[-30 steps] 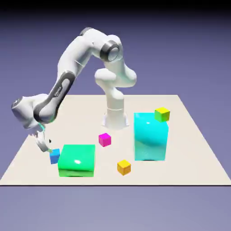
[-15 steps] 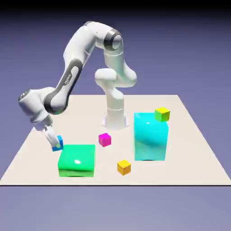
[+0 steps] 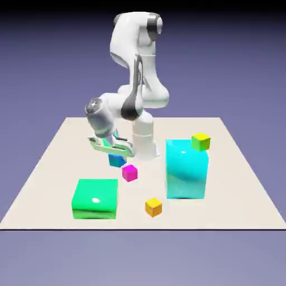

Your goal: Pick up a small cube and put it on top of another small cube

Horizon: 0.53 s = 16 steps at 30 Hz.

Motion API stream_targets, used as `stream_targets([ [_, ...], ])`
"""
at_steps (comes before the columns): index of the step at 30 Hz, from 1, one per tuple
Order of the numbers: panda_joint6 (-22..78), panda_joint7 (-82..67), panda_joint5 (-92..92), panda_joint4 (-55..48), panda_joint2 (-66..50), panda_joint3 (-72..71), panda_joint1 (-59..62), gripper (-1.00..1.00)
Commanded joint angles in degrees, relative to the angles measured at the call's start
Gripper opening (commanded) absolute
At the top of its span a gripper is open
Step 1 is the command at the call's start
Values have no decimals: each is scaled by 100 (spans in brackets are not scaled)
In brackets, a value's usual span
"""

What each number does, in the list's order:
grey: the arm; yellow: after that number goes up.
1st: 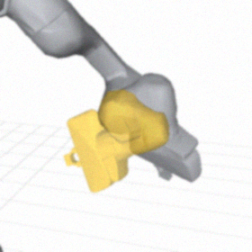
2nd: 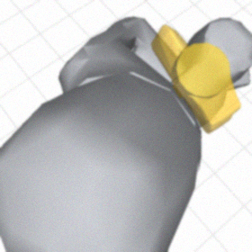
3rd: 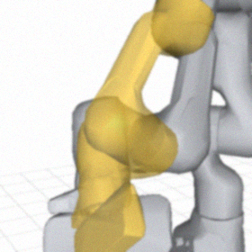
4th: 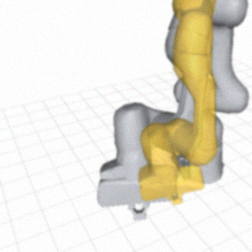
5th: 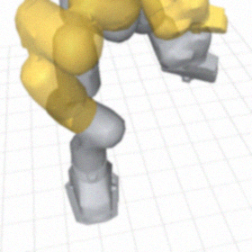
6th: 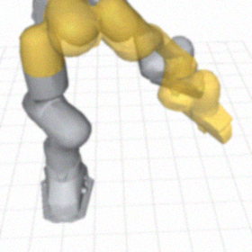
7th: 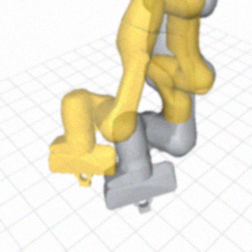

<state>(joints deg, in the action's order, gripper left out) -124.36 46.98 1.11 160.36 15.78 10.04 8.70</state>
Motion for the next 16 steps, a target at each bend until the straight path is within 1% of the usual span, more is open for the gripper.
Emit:
stream_targets([
  [1,-29,-5,-176,208,205,-122,0,-100],
  [3,-87,-39,-486,623,615,-365,0,-100],
  [6,-39,-105,-538,765,453,-242,-41,-100],
  [13,-1670,-184,-469,1160,-781,-221,-44,-100],
  [14,-1670,-184,-469,1160,-781,-221,-44,100],
  [15,-1670,-184,-469,1160,-781,-221,-44,100],
  [16,-1421,-172,-480,1100,-593,-224,-43,100],
])
